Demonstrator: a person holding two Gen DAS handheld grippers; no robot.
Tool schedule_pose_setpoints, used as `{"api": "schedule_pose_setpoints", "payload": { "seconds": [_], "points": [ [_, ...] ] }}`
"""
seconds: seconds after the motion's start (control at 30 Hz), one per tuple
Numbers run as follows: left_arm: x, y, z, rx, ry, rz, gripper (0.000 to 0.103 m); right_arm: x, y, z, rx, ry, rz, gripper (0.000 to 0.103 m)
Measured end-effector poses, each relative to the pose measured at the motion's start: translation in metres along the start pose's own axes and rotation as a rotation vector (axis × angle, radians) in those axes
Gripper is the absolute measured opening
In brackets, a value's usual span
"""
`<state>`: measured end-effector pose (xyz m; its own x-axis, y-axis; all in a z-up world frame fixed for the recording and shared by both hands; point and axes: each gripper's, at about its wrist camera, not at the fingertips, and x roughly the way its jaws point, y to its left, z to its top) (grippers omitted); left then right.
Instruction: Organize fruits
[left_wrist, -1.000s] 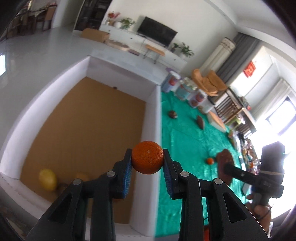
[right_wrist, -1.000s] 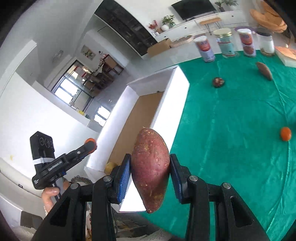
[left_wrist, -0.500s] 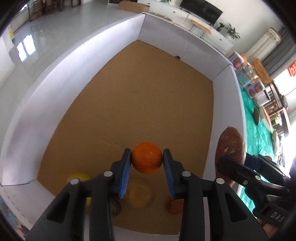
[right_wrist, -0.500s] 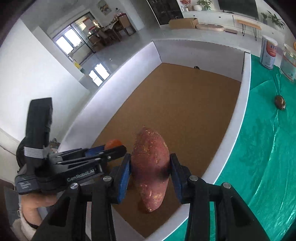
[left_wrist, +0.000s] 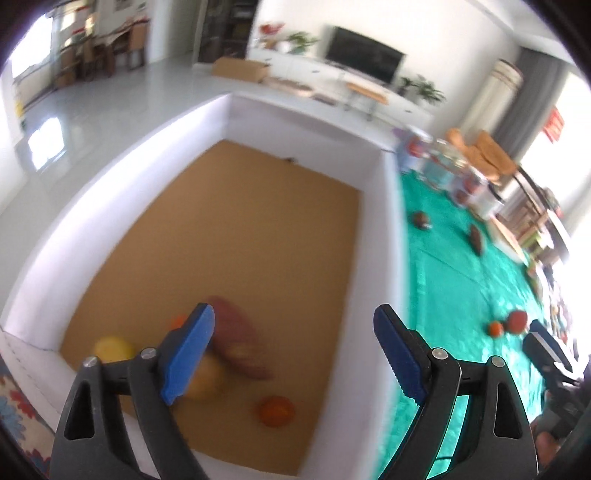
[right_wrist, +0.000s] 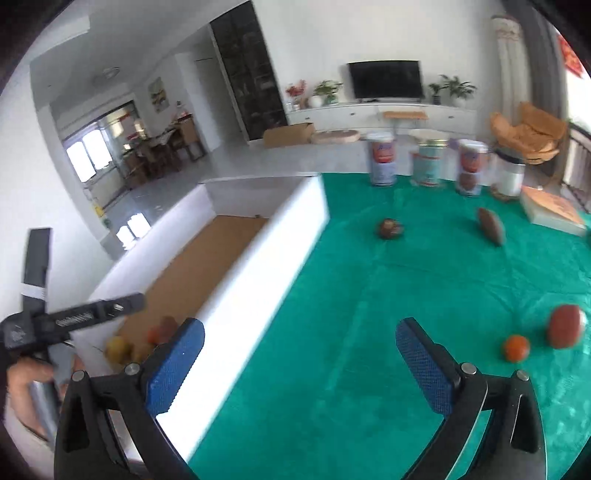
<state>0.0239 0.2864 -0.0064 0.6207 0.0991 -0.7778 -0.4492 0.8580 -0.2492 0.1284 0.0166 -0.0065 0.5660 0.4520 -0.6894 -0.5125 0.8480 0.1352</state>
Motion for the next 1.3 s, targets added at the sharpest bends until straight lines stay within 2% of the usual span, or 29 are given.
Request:
{"api": "schedule_pose_setpoints", "payload": {
  "seconds": [0.1,0.2,0.3,0.37,0.47,0.53,0.6,0.73,0.87,0.93,1.0,1.03,1.07,1.1,1.13,1.3],
  "points": [
    [-0.009,-0.057,-0.009,0.12,-0.007,-0.083,0.093,-0.01,-0.064,-0.041,0.049,0.028,-0.197,0.103],
    [-0.011,-0.114,-0.027,0.229,0.03,-0.18,0.095,-0.02,-0.123,-0.076,0.118,0.061,-0.359,0.103],
    [-0.005,-0.158,-0.056,0.291,0.122,-0.274,0.095,-0.027,-0.164,-0.101,0.236,0.071,-0.405,0.103],
    [0.002,-0.185,-0.081,0.317,0.209,-0.324,0.095,-0.039,-0.185,-0.104,0.313,0.058,-0.405,0.103],
    [0.011,-0.216,-0.114,0.354,0.329,-0.366,0.095,-0.05,-0.186,-0.108,0.338,0.019,-0.406,0.103],
    [0.015,-0.228,-0.124,0.382,0.35,-0.354,0.095,-0.043,-0.19,-0.11,0.345,0.058,-0.409,0.103],
    [0.016,-0.234,-0.127,0.394,0.326,-0.321,0.095,-0.031,-0.196,-0.11,0.37,0.082,-0.41,0.103],
    [0.042,-0.234,-0.109,0.383,0.263,-0.245,0.096,-0.035,-0.209,-0.117,0.444,0.061,-0.402,0.103],
    [0.093,-0.223,-0.092,0.329,0.25,-0.138,0.096,-0.06,-0.221,-0.121,0.524,-0.047,-0.392,0.103],
    [0.117,-0.218,-0.089,0.301,0.258,-0.129,0.096,-0.079,-0.223,-0.123,0.553,-0.134,-0.407,0.103],
    [0.137,-0.215,-0.089,0.294,0.267,-0.104,0.096,-0.09,-0.225,-0.125,0.572,-0.185,-0.419,0.103],
    [0.144,-0.214,-0.089,0.297,0.261,-0.093,0.096,-0.09,-0.226,-0.125,0.582,-0.186,-0.421,0.103],
    [0.142,-0.215,-0.089,0.319,0.207,-0.082,0.096,-0.087,-0.228,-0.125,0.59,-0.17,-0.419,0.103],
    [0.143,-0.217,-0.09,0.338,0.19,-0.072,0.096,-0.082,-0.23,-0.125,0.596,-0.146,-0.414,0.103],
    [0.146,-0.219,-0.091,0.35,0.201,-0.07,0.096,-0.077,-0.232,-0.124,0.599,-0.124,-0.41,0.103],
    [0.151,-0.233,-0.103,0.481,0.141,-0.022,0.103,-0.067,-0.23,-0.123,0.586,-0.093,-0.405,0.103]
  ]
}}
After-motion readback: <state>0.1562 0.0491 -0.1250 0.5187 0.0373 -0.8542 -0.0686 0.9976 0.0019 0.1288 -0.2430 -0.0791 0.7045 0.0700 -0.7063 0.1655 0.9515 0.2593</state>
